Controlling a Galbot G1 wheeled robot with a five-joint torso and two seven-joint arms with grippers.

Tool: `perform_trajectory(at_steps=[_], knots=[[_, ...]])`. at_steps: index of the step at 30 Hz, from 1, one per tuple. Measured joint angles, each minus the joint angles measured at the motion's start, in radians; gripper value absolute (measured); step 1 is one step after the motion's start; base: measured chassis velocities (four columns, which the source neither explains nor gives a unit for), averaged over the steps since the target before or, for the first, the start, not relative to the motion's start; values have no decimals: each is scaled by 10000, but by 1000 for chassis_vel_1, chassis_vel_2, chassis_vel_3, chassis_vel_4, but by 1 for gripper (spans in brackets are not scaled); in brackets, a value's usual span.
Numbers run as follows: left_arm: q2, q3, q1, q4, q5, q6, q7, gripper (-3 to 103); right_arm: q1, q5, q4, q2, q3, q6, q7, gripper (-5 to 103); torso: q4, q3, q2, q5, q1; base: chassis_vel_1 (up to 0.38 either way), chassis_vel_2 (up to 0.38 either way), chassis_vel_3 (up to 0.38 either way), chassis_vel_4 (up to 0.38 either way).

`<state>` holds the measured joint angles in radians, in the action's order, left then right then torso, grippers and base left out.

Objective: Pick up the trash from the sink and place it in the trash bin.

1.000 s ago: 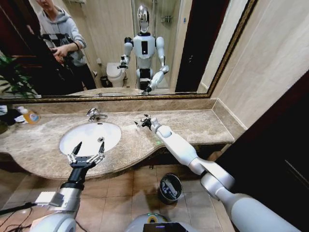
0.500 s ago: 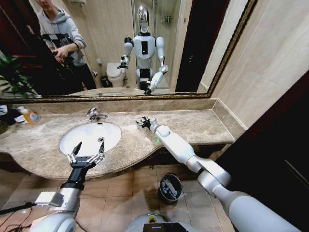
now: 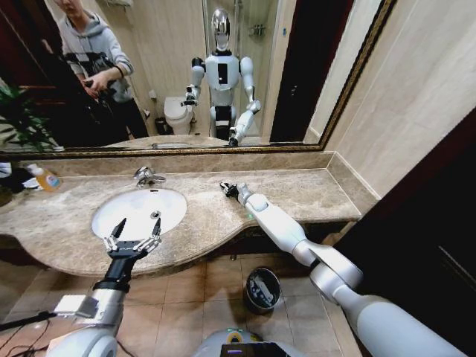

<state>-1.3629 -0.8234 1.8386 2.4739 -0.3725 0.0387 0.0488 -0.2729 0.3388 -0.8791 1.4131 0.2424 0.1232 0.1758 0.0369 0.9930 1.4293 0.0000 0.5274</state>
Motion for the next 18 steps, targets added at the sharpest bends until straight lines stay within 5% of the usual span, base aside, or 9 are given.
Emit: perform_trajectory(at_steps=[8,18], knots=[[0,0,0,0,0,0,0,100,-279,135,-755,-316,-203,185,-108,15,0,3,-3,0,2,0,0,0,0],[0,0,0,-1,0,0,0,100,-1775,1088,-3804,-1954,-1047,739,-743,15,-2,1,-2,2,2,0,0,0,0]])
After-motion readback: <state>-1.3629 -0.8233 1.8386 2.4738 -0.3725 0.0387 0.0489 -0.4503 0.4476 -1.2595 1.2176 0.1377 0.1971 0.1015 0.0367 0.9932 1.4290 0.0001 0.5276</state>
